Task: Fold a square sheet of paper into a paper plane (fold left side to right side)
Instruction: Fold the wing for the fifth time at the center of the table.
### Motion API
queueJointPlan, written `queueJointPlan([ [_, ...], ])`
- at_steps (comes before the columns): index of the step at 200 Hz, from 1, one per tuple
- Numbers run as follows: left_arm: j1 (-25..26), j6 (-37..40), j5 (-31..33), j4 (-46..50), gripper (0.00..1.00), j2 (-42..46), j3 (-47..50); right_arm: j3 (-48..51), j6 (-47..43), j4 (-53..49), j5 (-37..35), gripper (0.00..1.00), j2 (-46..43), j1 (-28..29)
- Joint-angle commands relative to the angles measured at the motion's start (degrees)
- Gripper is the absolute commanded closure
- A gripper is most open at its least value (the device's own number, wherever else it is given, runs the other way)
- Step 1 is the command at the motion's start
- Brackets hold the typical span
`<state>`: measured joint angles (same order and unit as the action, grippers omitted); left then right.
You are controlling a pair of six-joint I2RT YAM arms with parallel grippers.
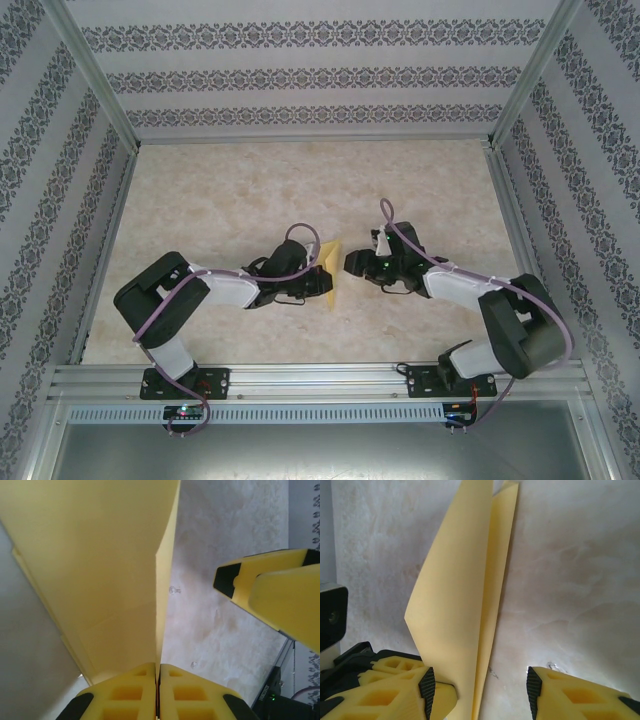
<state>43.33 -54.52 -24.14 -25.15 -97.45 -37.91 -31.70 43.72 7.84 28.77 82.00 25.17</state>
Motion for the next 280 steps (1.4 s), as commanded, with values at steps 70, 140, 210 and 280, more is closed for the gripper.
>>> queueJointPlan([
  [70,-3.21,-5.89,-3.78,-14.82,0.91,0.52,6.10,-4.67,3.00,5.67,-2.62,0.47,6.82,3.92],
  [140,-3.69,-6.48,-4.19,-15.73,0.92,-0.90,6.68,-7.79,4.57,4.37,-5.27,0.53,11.27,5.41],
  [210,-3.87,-6.91,-3.84,-14.49,0.91,-2.71,6.68,-9.94,4.63,2.63,-6.18,0.56,15.47,6.12],
  [280,-4.22,-6.65,-4.14,-13.83,0.82,-3.12,6.19,-12.22,4.09,-3.91,-7.26,0.58,17.53,6.38],
])
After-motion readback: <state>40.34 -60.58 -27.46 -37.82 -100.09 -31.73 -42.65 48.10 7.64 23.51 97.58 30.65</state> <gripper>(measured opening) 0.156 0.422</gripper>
